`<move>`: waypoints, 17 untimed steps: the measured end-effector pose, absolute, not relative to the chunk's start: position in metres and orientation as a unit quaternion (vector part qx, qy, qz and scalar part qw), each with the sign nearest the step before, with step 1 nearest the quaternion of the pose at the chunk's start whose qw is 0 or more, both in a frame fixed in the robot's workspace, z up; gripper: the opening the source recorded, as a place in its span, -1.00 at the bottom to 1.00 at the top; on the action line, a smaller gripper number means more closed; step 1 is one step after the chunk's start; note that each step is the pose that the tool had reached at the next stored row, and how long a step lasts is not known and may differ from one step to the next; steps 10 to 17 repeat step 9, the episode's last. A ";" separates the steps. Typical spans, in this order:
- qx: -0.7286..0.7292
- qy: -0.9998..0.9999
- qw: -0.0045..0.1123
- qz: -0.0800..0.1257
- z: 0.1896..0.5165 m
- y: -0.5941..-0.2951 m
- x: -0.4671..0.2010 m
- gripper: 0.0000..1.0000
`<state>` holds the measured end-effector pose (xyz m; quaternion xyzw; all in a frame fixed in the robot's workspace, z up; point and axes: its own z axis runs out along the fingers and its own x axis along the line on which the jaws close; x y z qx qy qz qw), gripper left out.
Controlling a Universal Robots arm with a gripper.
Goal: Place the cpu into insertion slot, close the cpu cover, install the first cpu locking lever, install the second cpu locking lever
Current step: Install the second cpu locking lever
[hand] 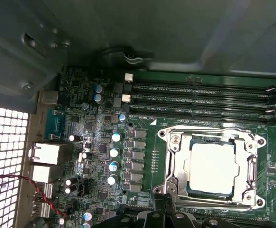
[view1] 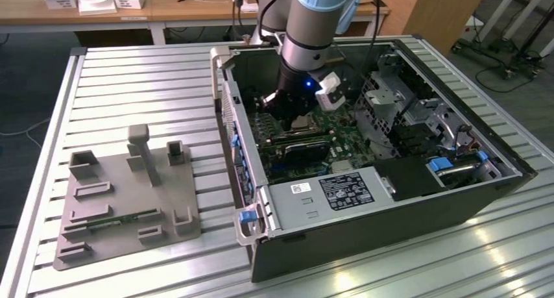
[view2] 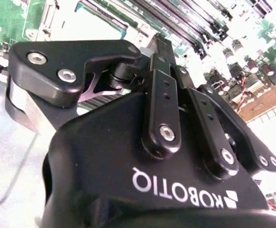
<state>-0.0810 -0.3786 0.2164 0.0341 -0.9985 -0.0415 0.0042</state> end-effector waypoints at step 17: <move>0.034 -0.999 0.004 -0.041 0.218 -0.379 -0.081 -0.80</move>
